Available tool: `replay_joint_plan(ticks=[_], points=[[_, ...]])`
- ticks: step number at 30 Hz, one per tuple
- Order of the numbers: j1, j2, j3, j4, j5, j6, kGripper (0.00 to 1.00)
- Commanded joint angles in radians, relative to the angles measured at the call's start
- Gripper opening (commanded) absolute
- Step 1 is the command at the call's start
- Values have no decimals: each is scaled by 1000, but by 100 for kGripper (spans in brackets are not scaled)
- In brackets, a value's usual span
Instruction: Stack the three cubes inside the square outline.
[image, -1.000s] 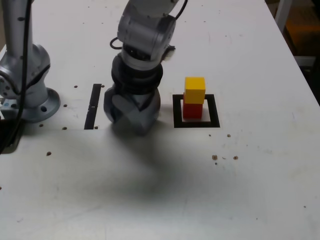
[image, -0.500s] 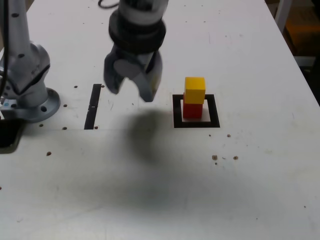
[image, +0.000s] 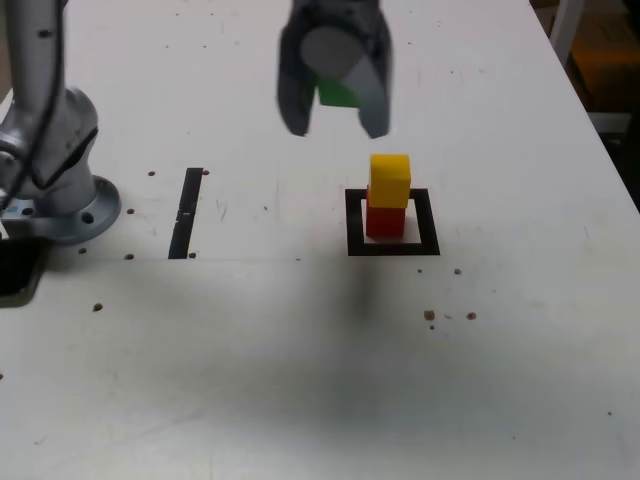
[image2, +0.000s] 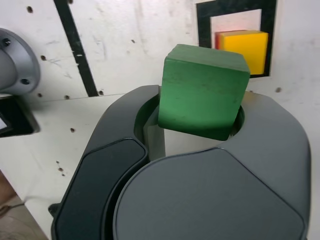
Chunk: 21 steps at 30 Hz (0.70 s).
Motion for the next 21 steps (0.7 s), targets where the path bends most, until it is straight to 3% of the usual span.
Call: replay_joint_plan(ticks=[1,10,21], points=[[9,28,-46,16,-14,-2,26],[16,145,-147,20,-73,-18,26],[24,191,-92,-11,-111,-26,26]])
